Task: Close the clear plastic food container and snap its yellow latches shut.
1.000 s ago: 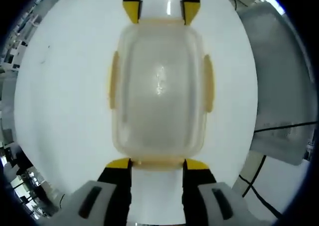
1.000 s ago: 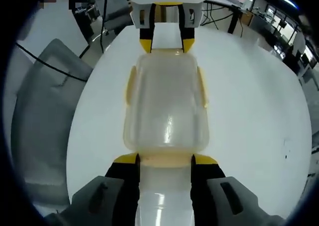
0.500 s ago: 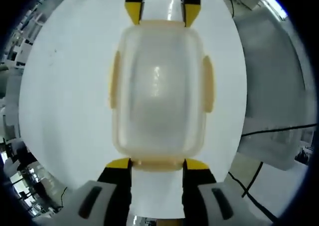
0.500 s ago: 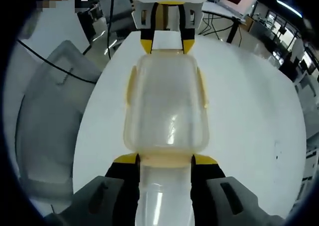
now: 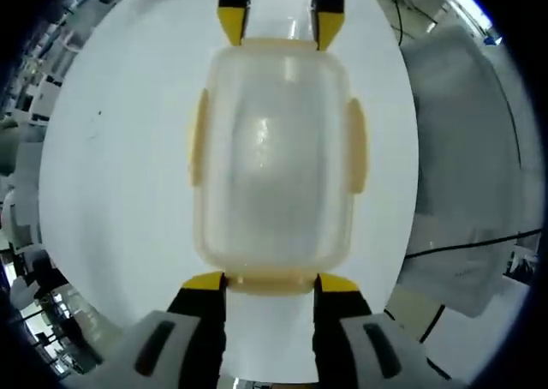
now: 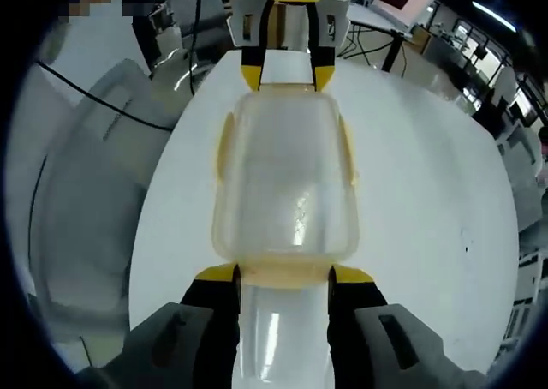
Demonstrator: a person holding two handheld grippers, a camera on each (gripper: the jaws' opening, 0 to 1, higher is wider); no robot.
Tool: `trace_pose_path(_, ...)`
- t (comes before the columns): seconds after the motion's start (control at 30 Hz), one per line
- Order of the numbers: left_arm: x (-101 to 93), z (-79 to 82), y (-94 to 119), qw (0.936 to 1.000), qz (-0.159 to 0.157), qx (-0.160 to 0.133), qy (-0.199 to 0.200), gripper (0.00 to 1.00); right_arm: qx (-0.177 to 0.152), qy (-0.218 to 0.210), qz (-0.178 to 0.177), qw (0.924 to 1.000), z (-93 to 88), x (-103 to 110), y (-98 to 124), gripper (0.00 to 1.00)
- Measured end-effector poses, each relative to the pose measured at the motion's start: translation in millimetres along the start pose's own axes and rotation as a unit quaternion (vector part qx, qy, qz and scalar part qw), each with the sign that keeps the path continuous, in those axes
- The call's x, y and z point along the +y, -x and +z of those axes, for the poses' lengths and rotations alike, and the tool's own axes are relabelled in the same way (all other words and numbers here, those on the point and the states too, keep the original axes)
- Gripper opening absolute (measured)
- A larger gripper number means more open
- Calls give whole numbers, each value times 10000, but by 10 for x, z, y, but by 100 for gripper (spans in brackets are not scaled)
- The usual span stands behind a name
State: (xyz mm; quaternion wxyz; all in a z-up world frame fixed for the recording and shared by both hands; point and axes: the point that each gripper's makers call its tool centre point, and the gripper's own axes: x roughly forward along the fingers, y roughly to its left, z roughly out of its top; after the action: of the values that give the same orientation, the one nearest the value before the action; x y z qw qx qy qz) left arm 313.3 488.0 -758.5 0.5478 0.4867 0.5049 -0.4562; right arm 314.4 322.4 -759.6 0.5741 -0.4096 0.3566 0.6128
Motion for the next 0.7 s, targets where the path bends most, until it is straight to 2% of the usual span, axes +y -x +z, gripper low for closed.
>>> trace_pose_path(0.7,67,916,18,9993,109,-307,-164,34,257,-63,-179,9995,-795,-60,363,36)
